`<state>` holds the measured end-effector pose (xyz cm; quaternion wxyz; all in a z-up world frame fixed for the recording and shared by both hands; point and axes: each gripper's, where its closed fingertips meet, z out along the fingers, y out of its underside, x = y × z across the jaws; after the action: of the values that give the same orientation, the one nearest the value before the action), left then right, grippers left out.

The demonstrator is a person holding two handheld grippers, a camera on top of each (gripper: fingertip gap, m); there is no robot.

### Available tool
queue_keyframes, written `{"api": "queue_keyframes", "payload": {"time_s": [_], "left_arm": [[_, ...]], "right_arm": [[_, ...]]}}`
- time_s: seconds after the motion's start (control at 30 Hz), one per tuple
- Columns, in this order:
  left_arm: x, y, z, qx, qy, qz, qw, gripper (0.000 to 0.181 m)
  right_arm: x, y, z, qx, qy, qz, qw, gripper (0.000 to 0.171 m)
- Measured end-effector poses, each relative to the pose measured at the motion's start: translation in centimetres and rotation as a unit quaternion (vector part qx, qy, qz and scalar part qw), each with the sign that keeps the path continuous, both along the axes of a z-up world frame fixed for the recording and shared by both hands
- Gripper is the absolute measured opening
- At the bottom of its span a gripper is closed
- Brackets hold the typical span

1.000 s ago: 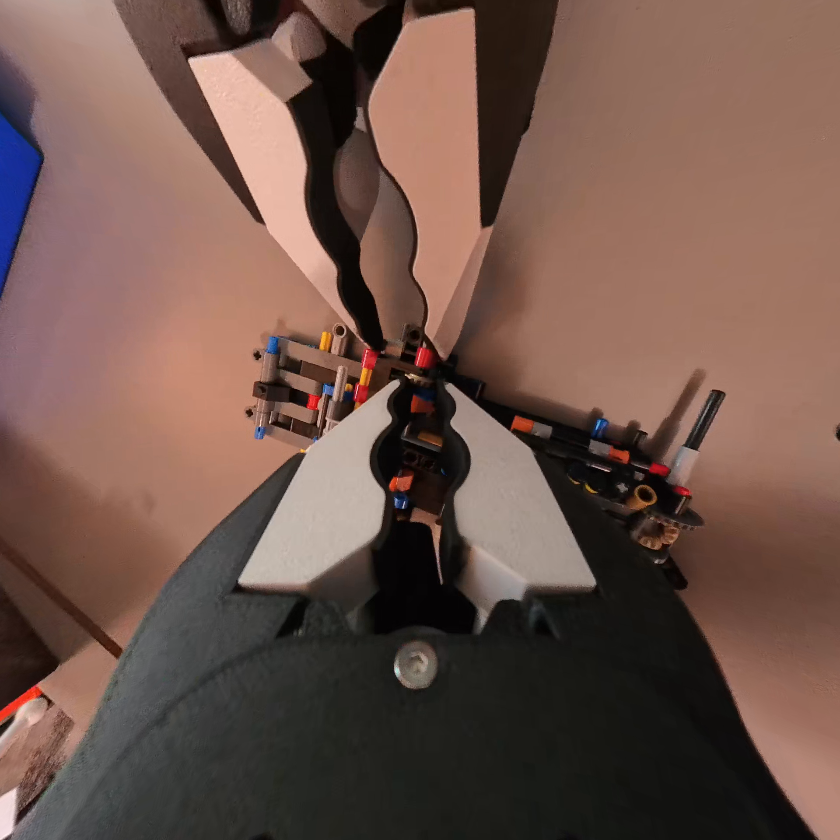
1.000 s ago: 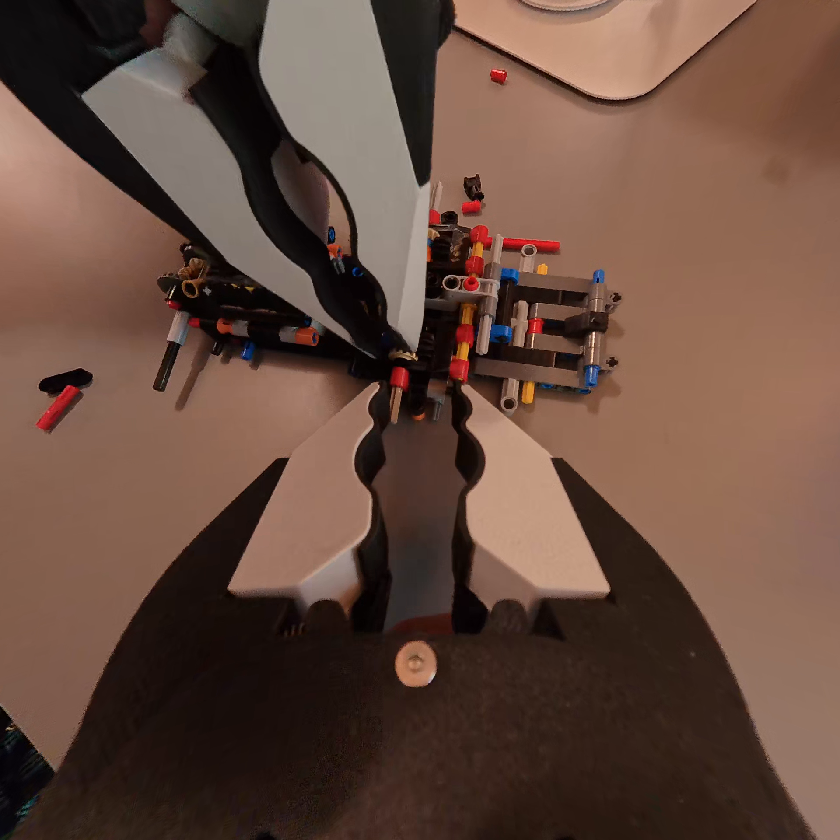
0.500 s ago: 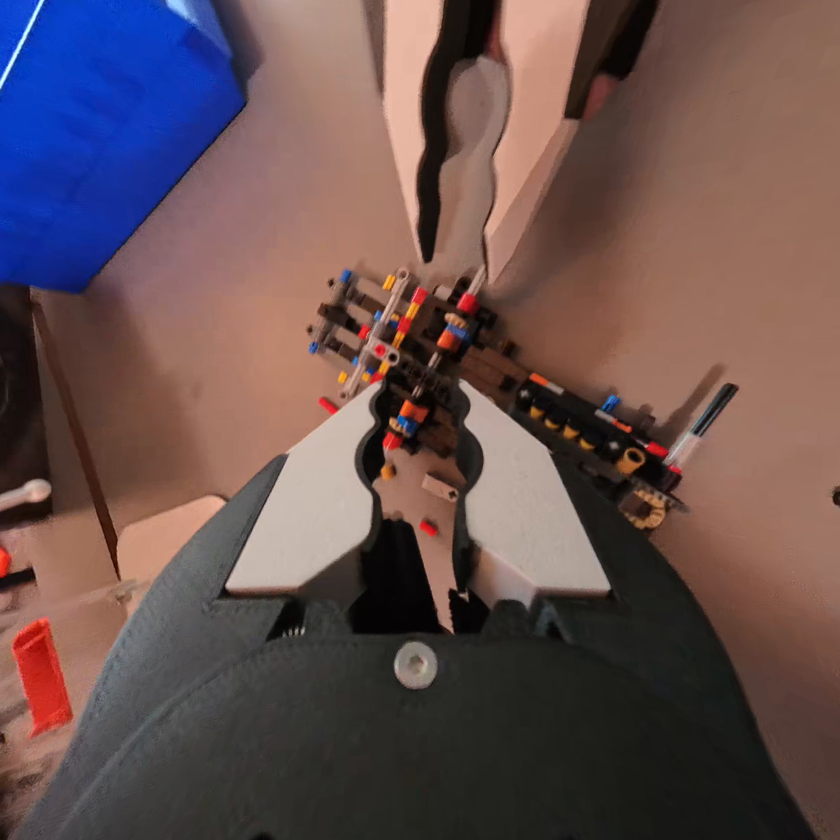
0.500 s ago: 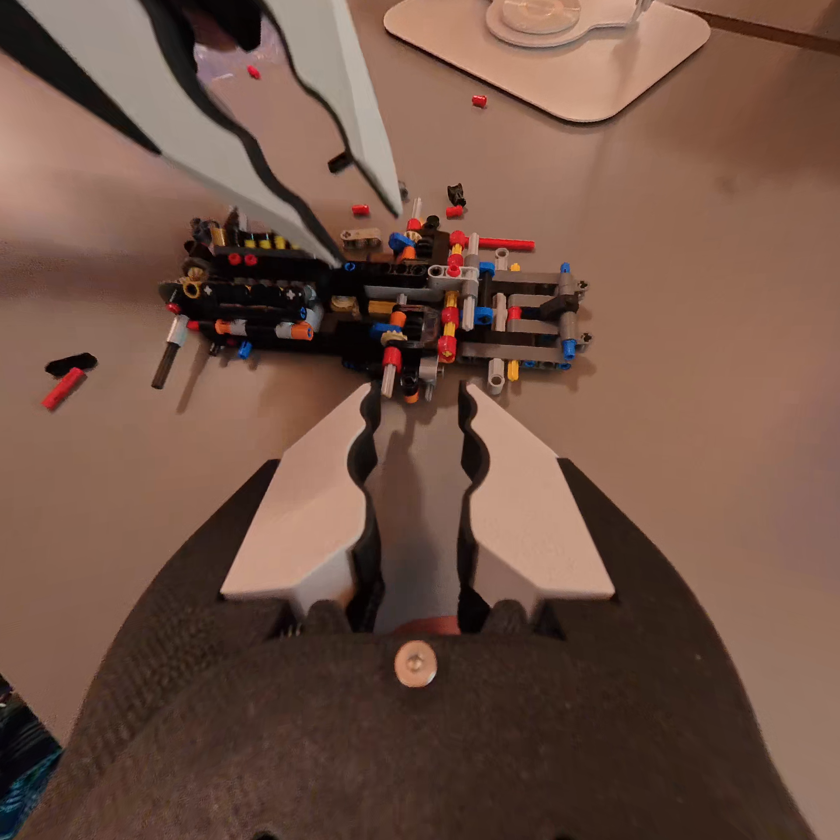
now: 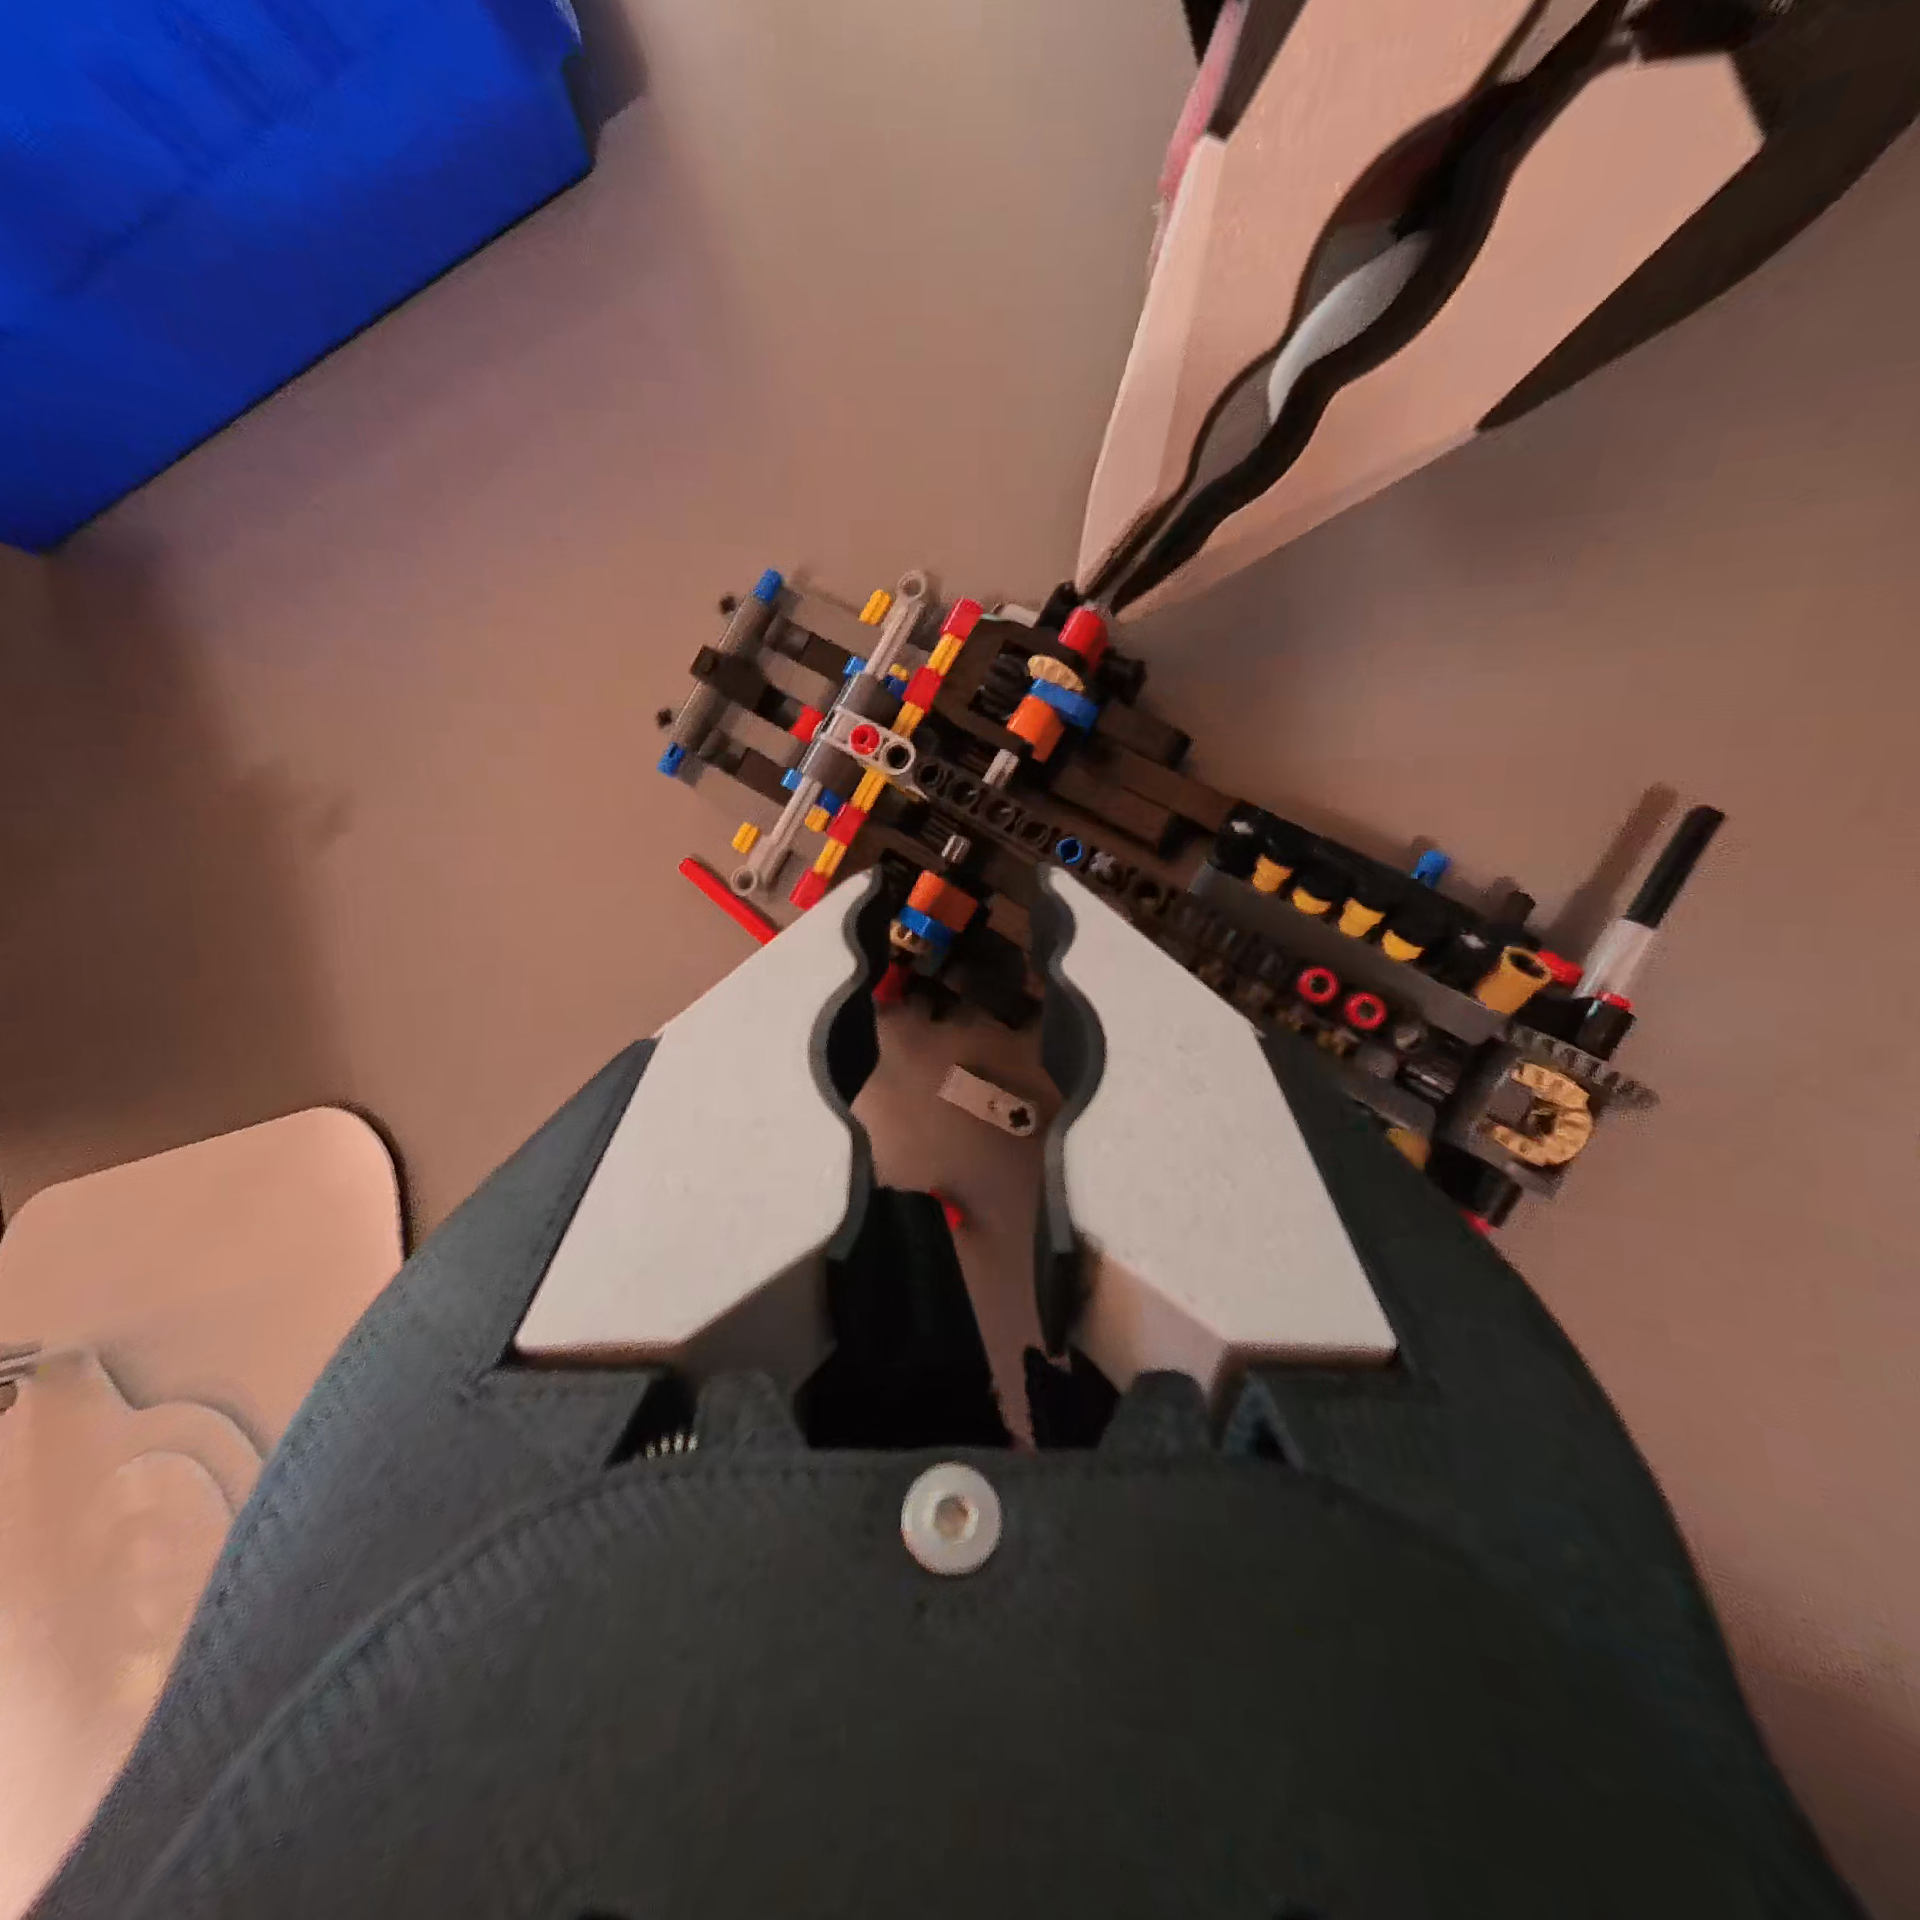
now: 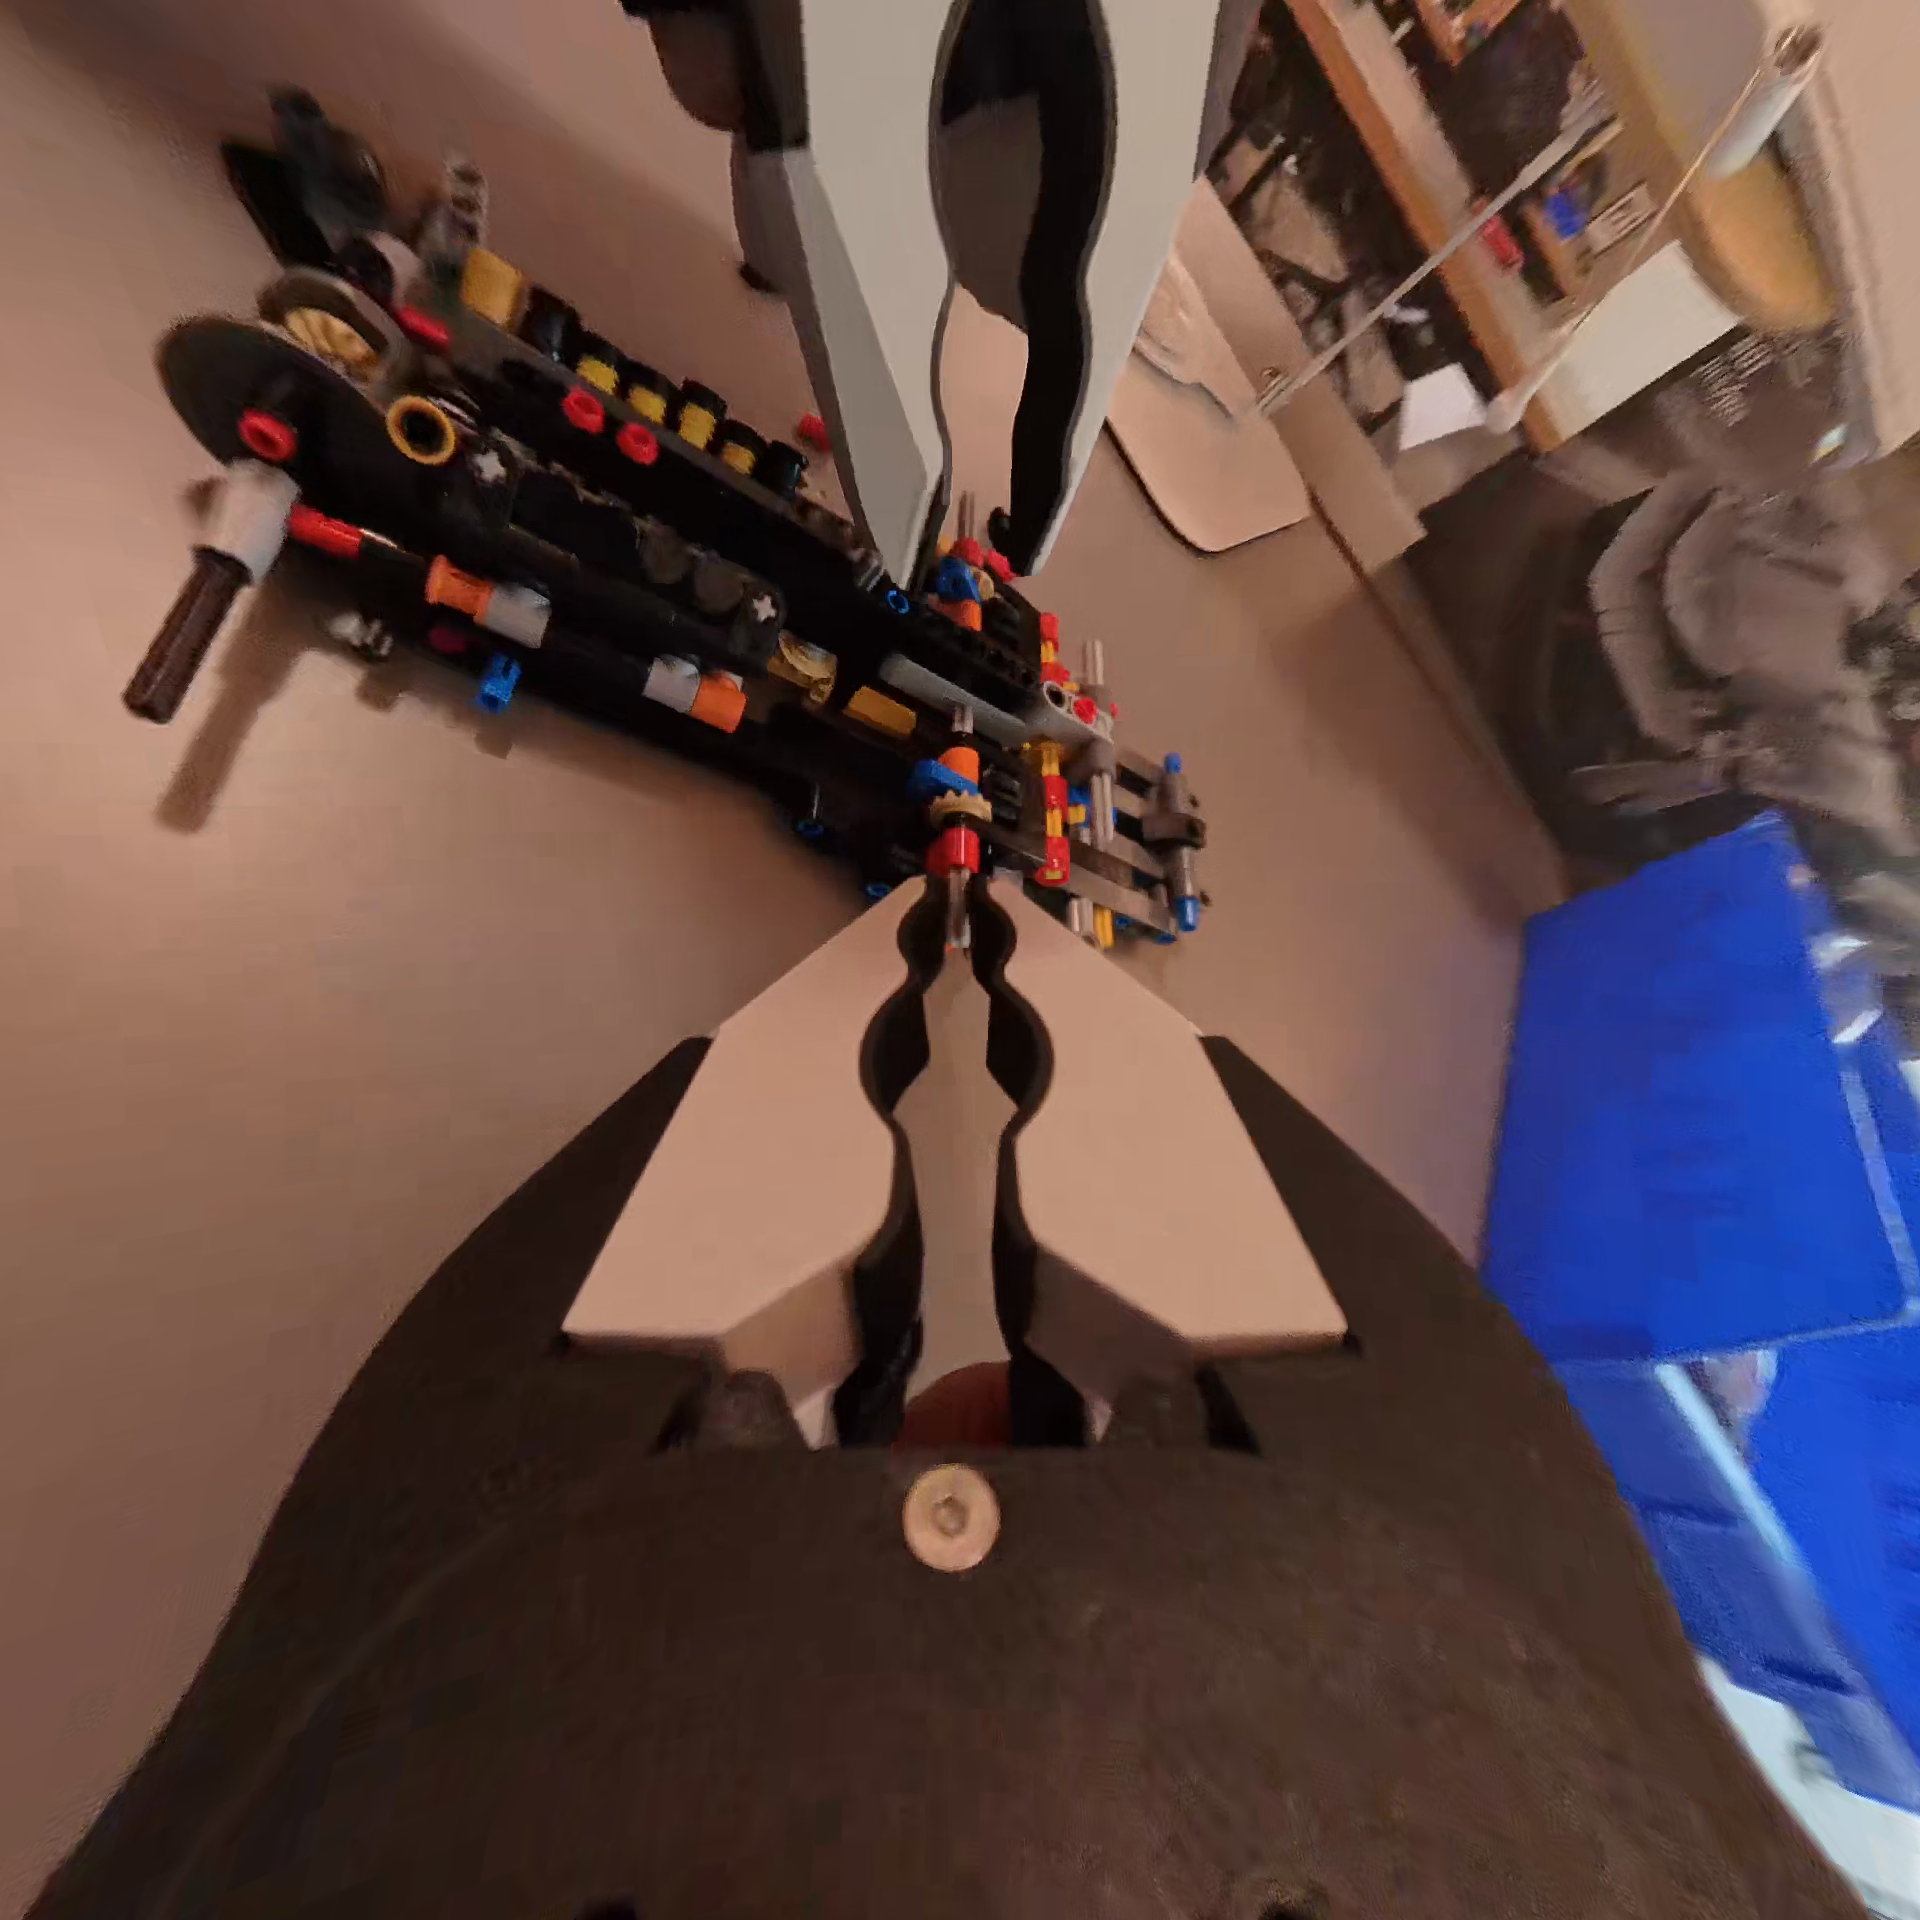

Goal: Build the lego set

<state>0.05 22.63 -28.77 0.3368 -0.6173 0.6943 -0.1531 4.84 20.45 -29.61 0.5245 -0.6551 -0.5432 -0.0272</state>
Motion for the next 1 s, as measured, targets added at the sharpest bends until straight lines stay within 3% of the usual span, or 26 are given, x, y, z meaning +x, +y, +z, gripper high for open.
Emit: {"api": "queue_keyframes", "payload": {"time_s": [0.2,0.6,1.0], "left_arm": [[-0.1,-0.2,-1.1,-0.008,0.0,-0.009,1.0,0.024],[-0.2,-0.1,-0.3,-0.026,-0.027,-0.01,0.999,0.028],[-2.2,2.1,-0.9,-0.011,-0.007,0.009,1.0,0.028]], "right_arm": [[0.0,0.3,0.0,0.0,0.011,0.001,1.0,0.001],[0.4,0.8,-0.4,-0.211,0.117,0.0,0.97,0.0],[0.7,0.8,-0.4,-0.203,0.114,-0.007,0.973,0.003]]}}
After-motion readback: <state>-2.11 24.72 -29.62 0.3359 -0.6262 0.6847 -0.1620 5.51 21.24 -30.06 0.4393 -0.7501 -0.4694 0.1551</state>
